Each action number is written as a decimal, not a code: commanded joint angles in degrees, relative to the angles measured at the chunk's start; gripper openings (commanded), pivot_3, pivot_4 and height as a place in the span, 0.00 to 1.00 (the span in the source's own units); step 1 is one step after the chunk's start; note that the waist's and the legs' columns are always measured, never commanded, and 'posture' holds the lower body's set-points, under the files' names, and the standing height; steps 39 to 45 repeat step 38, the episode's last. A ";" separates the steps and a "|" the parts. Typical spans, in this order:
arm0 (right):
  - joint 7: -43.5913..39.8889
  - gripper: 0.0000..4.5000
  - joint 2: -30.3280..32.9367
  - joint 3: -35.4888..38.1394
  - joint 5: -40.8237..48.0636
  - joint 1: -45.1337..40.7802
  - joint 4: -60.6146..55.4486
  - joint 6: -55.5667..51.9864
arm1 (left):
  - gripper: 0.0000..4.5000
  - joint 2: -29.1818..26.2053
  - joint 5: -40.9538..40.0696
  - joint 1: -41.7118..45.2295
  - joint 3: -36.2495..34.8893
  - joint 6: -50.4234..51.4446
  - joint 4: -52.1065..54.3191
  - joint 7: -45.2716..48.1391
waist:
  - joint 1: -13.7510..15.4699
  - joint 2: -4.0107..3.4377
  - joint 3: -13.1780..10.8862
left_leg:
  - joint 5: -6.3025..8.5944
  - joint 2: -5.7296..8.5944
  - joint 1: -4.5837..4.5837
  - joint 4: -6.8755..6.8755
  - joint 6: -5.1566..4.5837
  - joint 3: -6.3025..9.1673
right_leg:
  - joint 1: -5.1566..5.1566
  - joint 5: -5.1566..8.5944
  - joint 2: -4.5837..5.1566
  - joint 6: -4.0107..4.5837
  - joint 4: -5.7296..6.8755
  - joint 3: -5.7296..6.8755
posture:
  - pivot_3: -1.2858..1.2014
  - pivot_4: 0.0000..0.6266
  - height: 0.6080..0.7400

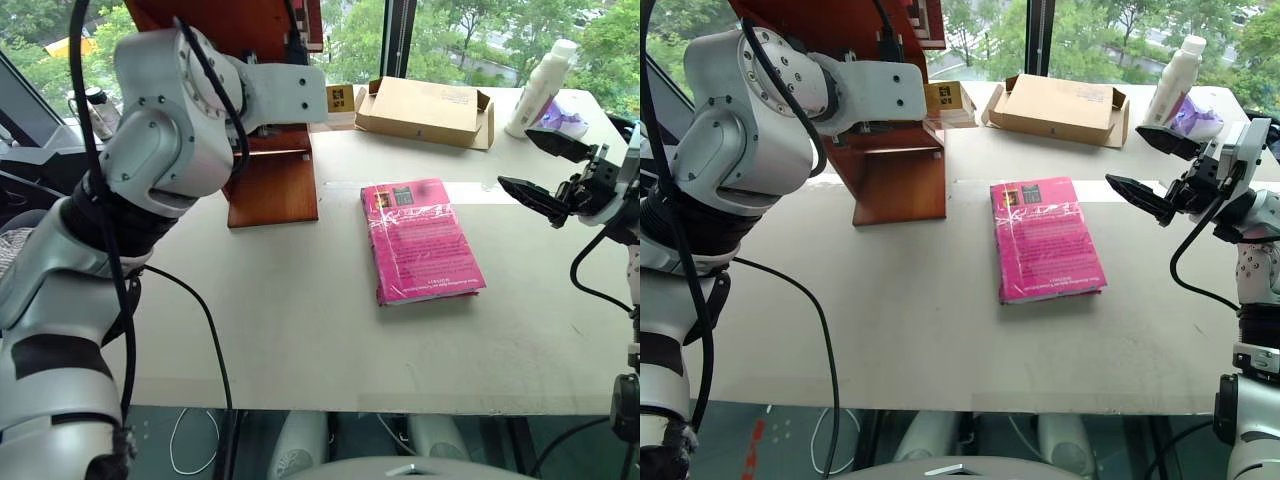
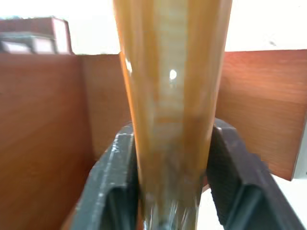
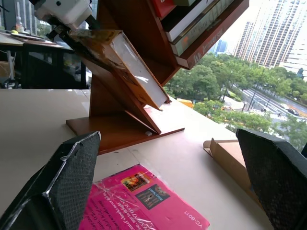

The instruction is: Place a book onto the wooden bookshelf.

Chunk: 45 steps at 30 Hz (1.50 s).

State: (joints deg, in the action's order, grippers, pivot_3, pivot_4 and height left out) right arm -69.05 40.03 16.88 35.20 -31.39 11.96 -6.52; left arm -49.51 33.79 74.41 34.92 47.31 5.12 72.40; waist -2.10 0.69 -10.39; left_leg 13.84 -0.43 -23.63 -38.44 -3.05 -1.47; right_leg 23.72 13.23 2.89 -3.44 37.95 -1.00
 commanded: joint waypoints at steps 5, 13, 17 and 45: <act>1.02 1.00 1.70 2.48 2.10 1.62 -4.58 -2.07 | 0.67 -2.86 -10.75 -1.75 -18.18 9.50 11.37 5.31 | 0.00 0.02 -0.04 | 0.01 0.03 -0.34 0.01 0.01 0.00 | 0.24 0.04 0.15 -0.05 -0.13 0.05 | 0.52 0.24 1.00; 1.41 1.00 3.42 3.23 2.13 3.89 -5.70 -3.85 | 0.67 -1.16 -32.91 -13.41 -43.25 34.44 33.94 10.63 | 0.43 0.09 -0.08 | 0.02 0.11 -0.27 0.03 0.02 0.09 | 0.16 0.05 0.20 -0.08 -0.21 0.01 | 0.52 0.24 1.00; 2.50 1.00 4.70 3.75 1.26 6.96 -6.59 -4.92 | 0.67 15.33 -39.36 -23.49 -55.12 41.57 45.50 4.96 | 1.37 0.19 -0.11 | 0.02 0.12 -0.14 -0.16 0.03 0.20 | -0.14 0.05 0.23 -0.10 -0.24 0.13 | 0.52 0.24 1.00; 2.57 1.00 13.35 23.43 -2.76 44.00 -12.21 -7.81 | 0.67 20.15 -50.54 -76.58 -59.23 -3.53 25.55 -10.92 | 1.51 0.04 0.20 | 0.02 0.10 0.06 -0.18 0.06 0.11 | -0.24 0.10 0.73 0.31 -0.23 0.07 | 0.52 0.24 1.00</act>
